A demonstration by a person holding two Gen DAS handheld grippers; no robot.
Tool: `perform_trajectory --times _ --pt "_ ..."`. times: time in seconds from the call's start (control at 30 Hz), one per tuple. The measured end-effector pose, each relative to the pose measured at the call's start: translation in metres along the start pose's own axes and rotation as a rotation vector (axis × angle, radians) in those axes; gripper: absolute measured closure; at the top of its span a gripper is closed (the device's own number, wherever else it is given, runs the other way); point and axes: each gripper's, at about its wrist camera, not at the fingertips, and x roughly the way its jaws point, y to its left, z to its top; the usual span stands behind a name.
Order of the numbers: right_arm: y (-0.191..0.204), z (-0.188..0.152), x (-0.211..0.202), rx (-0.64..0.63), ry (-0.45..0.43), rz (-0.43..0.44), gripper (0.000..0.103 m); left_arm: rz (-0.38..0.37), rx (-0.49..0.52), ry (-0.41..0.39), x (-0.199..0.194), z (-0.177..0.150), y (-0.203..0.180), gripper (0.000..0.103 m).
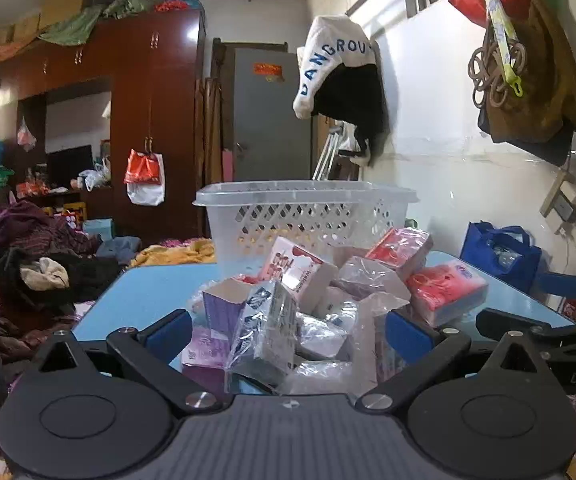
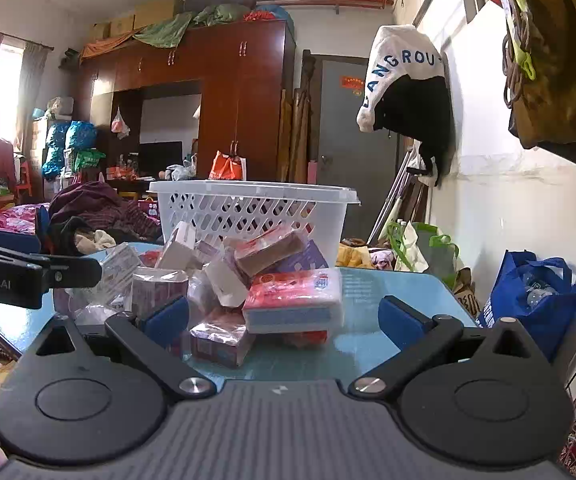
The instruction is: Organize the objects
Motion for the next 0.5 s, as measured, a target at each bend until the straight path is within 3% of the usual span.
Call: perform_trajectory --times 0.13,0.3,0.5 --pt "-0.003 0.0 0.001 0.017 0.005 0.004 0.0 0.021 0.016 -0.004 0.0 0.0 -0.004 0.0" --pt "-0.01 0.002 0.001 0.052 0.021 0.005 0.0 0.008 -0.006 0.087 0.009 0.0 -0.002 0.0" --pt "-0.012 0.004 0.0 0.042 0.019 0.012 0.0 0.049 0.028 0.07 0.007 -0.002 -0.007 0.0"
